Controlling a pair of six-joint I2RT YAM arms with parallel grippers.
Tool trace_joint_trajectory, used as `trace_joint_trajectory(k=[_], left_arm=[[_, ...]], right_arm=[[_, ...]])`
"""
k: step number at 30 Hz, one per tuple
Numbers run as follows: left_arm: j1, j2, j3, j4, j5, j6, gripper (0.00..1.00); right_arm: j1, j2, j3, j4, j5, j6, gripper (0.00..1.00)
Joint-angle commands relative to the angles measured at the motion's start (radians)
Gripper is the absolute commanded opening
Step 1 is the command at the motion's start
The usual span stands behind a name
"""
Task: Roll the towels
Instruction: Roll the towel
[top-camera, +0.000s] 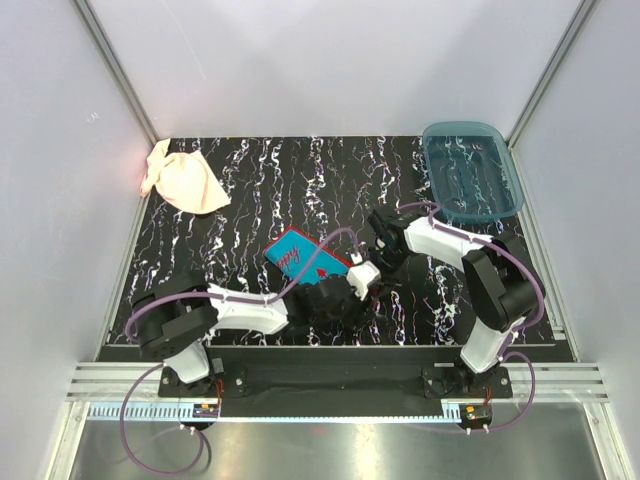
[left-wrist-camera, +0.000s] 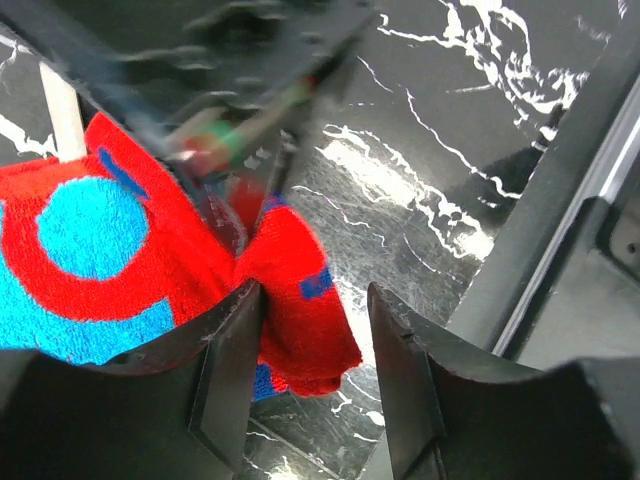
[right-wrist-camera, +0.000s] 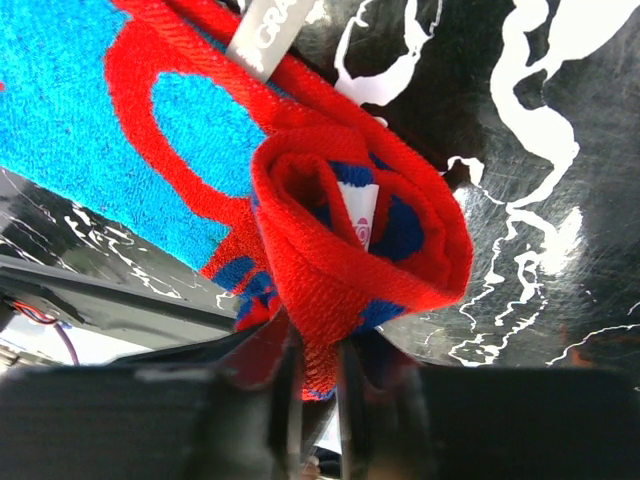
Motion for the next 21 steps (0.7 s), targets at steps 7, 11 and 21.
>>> trace_joint_trajectory(k=[7, 11, 21], left_arm=[[0.138, -0.116, -0.147, 0.112, 0.128, -0.265, 0.0], [0.178, -0.119, -0.192, 0.141, 0.145, -0.323, 0.02], [0.355, -0.096, -0.311, 0.395, 0.381, -0.62, 0.0]], right_arm=[[0.014, -0.062, 0.062, -0.008, -0.023, -0.001, 0.36], [0.012, -0.084, 0.072, -0.022, -0.005, -0.001, 0.82], [0.011, -0.278, 0.033, 0.075, 0.08, 0.068, 1.0]])
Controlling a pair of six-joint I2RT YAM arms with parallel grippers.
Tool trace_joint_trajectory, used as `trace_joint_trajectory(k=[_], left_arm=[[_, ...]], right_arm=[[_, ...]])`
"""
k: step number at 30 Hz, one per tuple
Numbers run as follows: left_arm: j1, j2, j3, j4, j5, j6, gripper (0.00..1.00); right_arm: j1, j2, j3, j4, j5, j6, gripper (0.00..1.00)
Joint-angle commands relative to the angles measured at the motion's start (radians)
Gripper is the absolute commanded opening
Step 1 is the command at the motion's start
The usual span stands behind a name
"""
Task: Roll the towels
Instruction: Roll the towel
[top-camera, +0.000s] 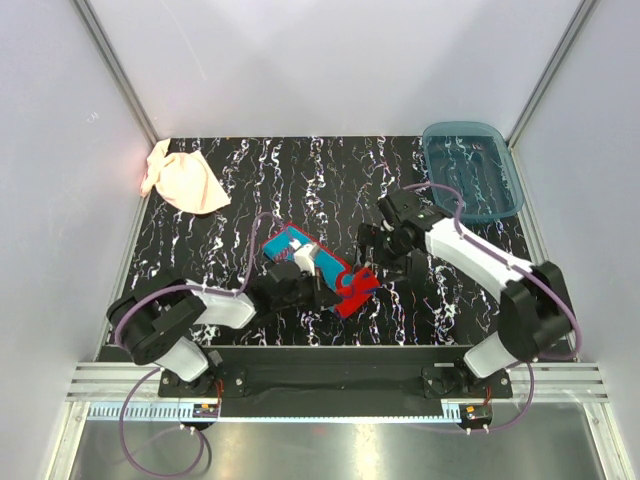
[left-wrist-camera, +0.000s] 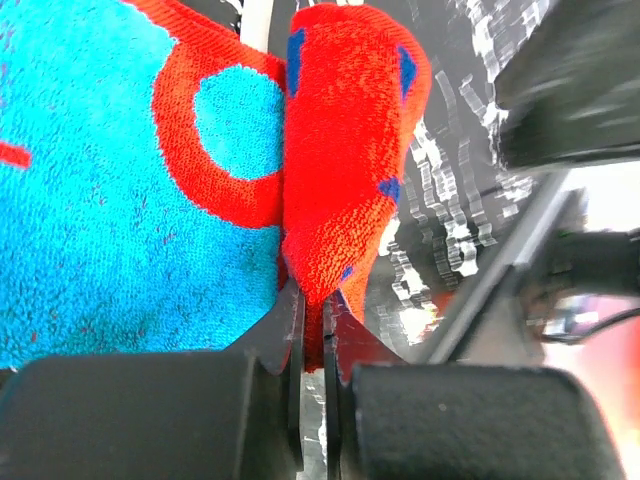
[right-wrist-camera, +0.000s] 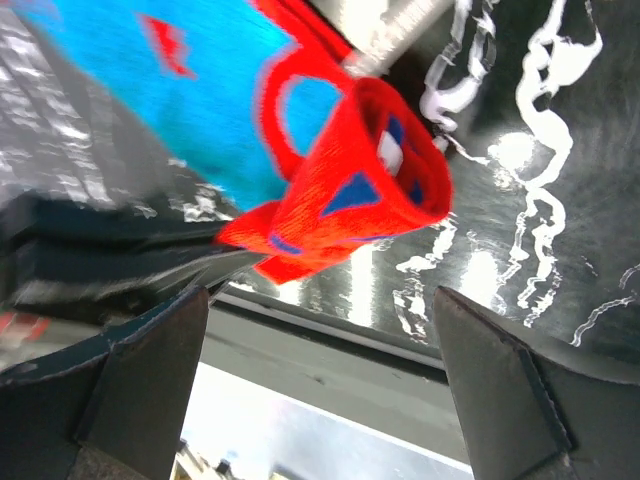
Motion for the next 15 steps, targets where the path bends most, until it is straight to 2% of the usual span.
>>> trace_joint_trajectory(k=[1, 6, 8, 15], left_arm=[[0.058, 0.003, -0.043, 0.196, 0.124, -0.207, 0.0], [0.12, 0.102, -0.15, 0.439, 0.173, -0.549, 0.0], [0.124, 0.159, -0.18, 0.544, 0.167, -0.613, 0.0], [0.126, 0.261, -0.233, 0.646, 0.148, -0.733, 0.0]], right_arm=[[0.006, -0.122, -0.019, 0.105, 0.029, 0.052, 1.0], [0.009, -0.208, -0.159, 0.258, -0.029, 0.075, 1.0], [0.011, -0.233, -0.2, 0.317, -0.026, 0.098, 1.0], [0.011, -0.231, -0.394, 0.535, -0.041, 0.19, 1.0]])
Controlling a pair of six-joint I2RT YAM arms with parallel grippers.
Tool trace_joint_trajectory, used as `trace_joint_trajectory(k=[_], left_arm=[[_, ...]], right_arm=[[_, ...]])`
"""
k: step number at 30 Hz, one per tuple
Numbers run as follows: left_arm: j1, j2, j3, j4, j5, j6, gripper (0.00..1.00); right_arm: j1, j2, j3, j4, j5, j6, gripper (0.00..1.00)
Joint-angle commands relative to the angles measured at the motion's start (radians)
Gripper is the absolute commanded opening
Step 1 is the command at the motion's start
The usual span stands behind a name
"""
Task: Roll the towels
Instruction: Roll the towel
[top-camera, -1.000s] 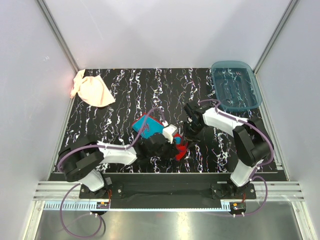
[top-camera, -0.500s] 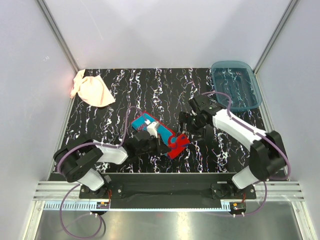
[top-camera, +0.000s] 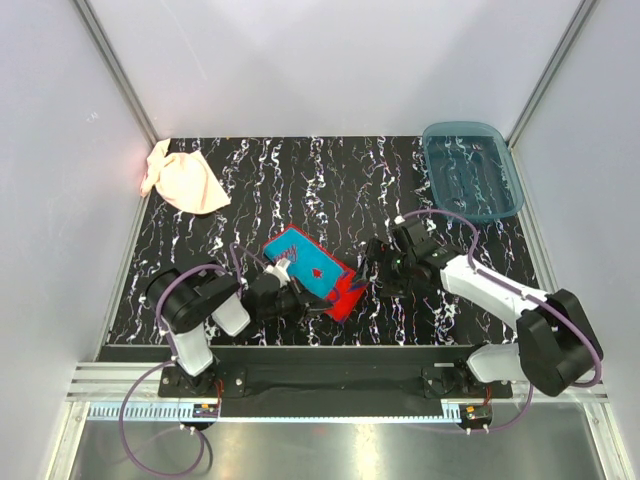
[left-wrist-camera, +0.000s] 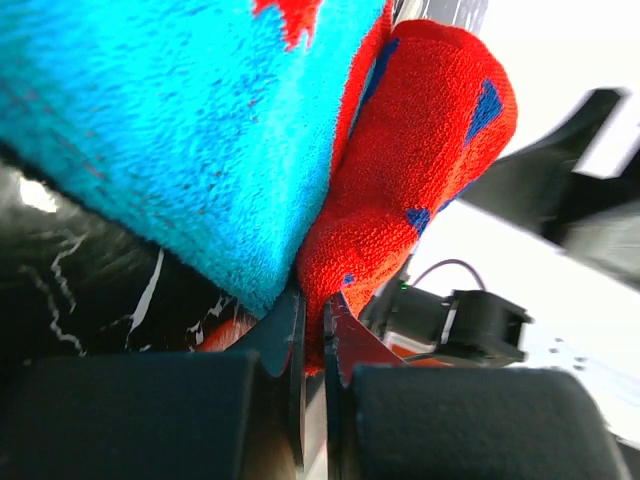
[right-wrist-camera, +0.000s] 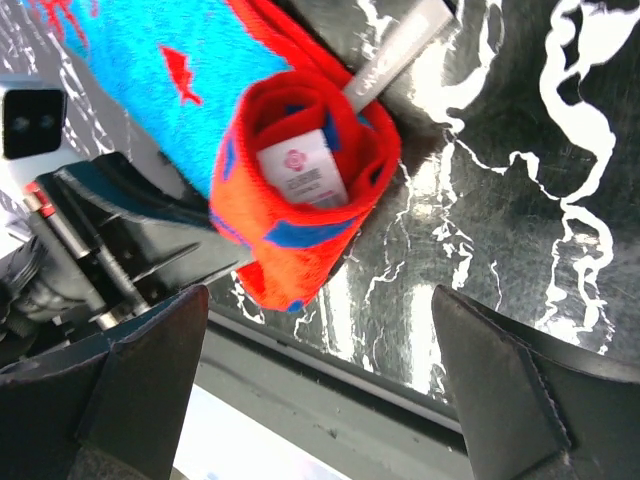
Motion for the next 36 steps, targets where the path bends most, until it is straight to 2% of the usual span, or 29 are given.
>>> trace_joint_trajectory(k=[1, 4, 9, 13, 14, 17, 18, 21, 23, 26, 27, 28, 29, 30, 31, 34, 36], left_arm=[[0.003, 0.021, -0.012, 0.142, 0.019, -0.087, 0.0], [0.003, 0.013, 0.01, 0.096, 0.041, -0.055, 0.0], [0.004, -0.046, 0.073, -0.075, 0.047, 0.013, 0.0], [0.009, -0.039, 0.091, -0.091, 0.065, 0.007, 0.0], [0.009, -0.036, 0.093, -0.083, 0.07, 0.004, 0.0], [0.01, -0.017, 0.097, -0.07, 0.09, 0.0, 0.0], [0.012, -0.013, 0.097, -0.07, 0.091, 0.0, 0.0], [0.013, -0.014, 0.096, -0.077, 0.094, 0.007, 0.0], [0.013, -0.02, 0.1, -0.089, 0.101, 0.03, 0.01], [0.013, -0.066, 0.123, -0.203, 0.088, 0.109, 0.18], [0.013, -0.113, 0.14, -0.302, 0.078, 0.14, 0.24], [0.01, -0.146, 0.154, -0.373, 0.061, 0.221, 0.37], [0.01, -0.18, 0.169, -0.454, 0.017, 0.264, 0.42], [0.007, -0.25, 0.192, -0.617, -0.013, 0.308, 0.49], [0.003, -0.282, 0.235, -0.699, -0.046, 0.397, 0.62], [-0.012, -0.396, 0.319, -0.937, -0.209, 0.541, 0.74], [-0.04, -0.459, 0.365, -1.07, -0.299, 0.612, 0.75]], right_arm=[[0.012, 0.006, -0.048, 0.184, -0.016, 0.069, 1.0], [0.026, 0.044, -0.076, 0.252, -0.024, 0.084, 0.99], [0.095, 0.128, -0.082, 0.33, 0.013, 0.103, 0.95], [0.1, 0.162, -0.117, 0.419, 0.048, 0.139, 0.77], [0.1, 0.17, -0.123, 0.456, 0.05, 0.147, 0.67], [0.1, 0.196, -0.123, 0.473, 0.052, 0.149, 0.52], [0.1, 0.202, -0.12, 0.473, 0.049, 0.149, 0.39], [0.1, 0.222, -0.111, 0.475, 0.041, 0.143, 0.24], [0.1, 0.231, -0.097, 0.458, 0.036, 0.133, 0.18], [0.1, 0.233, -0.065, 0.401, 0.035, 0.115, 0.04], [0.098, 0.231, -0.056, 0.366, 0.039, 0.11, 0.03], [0.1, 0.23, -0.032, 0.335, 0.047, 0.104, 0.02], [0.1, 0.227, -0.018, 0.279, 0.052, 0.084, 0.02], [0.1, 0.225, -0.005, 0.25, 0.056, 0.078, 0.02], [0.101, 0.222, 0.019, 0.223, 0.064, 0.072, 0.02], [0.1, 0.22, 0.067, 0.108, 0.09, 0.047, 0.01], [0.101, 0.23, 0.091, 0.039, 0.091, 0.035, 0.01]])
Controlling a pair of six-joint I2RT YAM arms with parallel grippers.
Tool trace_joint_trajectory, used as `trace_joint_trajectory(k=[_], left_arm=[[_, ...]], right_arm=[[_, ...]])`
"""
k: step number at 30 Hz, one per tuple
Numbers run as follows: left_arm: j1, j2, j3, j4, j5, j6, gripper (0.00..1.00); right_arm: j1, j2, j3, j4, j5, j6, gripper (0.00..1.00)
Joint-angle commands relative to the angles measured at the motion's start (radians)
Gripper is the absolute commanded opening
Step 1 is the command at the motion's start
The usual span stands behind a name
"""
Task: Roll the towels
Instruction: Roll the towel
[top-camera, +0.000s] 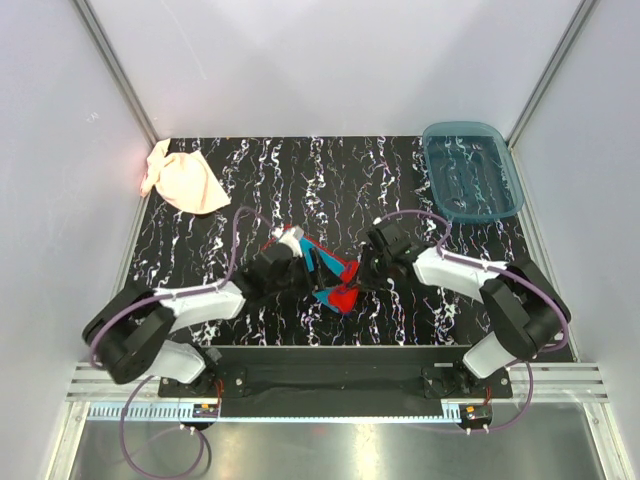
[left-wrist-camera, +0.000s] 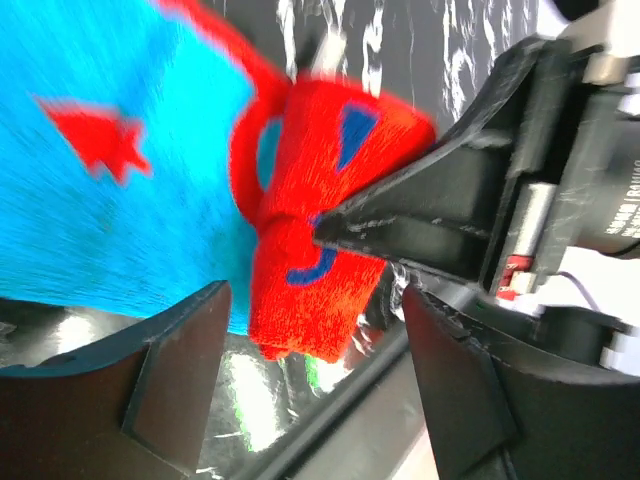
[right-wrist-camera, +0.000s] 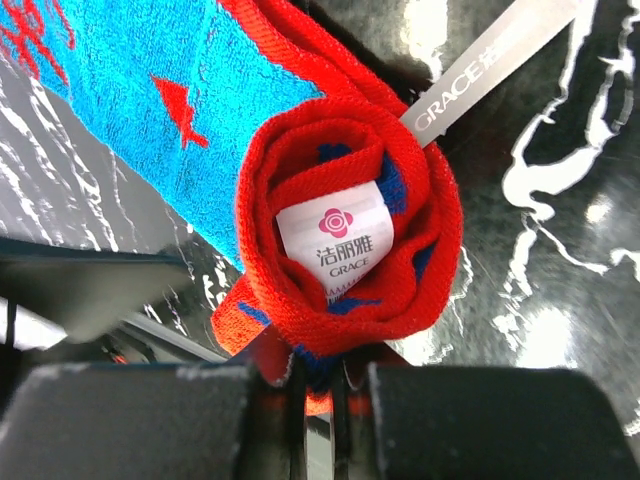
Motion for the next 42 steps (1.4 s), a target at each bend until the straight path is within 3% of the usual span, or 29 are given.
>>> trace_joint_trajectory(k=[1, 3, 4, 10, 17, 25, 32, 36, 40, 42], left_arm=[[-0.071, -0.108, 0.105, -0.338, -0.232, 0.288, 0.74], [-0.15, -0.155, 0.163, -0.398, -0.412, 0.362, 0.75], [-0.241, -0.165, 0.177, -0.401, -0.529, 0.437, 0.74], [-0.507, -0.159, 0.188, -0.28, -0.767, 0.68, 0.75], [-0.616, 0.007, 0.229, -0.255, -0.838, 0.745, 0.73], [-0.633, 0.149, 0.278, -0.205, -0.823, 0.76, 0.72], [-0.633, 0.219, 0.306, -0.174, -0.786, 0.777, 0.52], [-0.635, 0.209, 0.289, -0.163, -0.792, 0.765, 0.03], [-0.623, 0.193, 0.266, -0.154, -0.771, 0.742, 0.0], [-0.609, 0.177, 0.258, -0.15, -0.735, 0.725, 0.0]], right_arm=[[0.004, 0.008, 0.082, -0.158, 0.037, -0.043, 0.01], [0.004, 0.034, 0.107, -0.217, 0.025, -0.052, 0.02], [0.004, 0.043, 0.131, -0.236, 0.009, -0.057, 0.01], [0.004, 0.09, 0.223, -0.363, -0.014, -0.092, 0.02], [0.004, 0.101, 0.268, -0.417, -0.024, -0.106, 0.04], [0.004, 0.078, 0.265, -0.431, -0.035, -0.104, 0.04], [0.004, 0.069, 0.259, -0.436, -0.049, -0.098, 0.03], [0.004, 0.063, 0.259, -0.443, -0.05, -0.098, 0.04], [0.004, 0.052, 0.26, -0.445, -0.058, -0.097, 0.06], [0.004, 0.045, 0.26, -0.449, -0.055, -0.095, 0.16]])
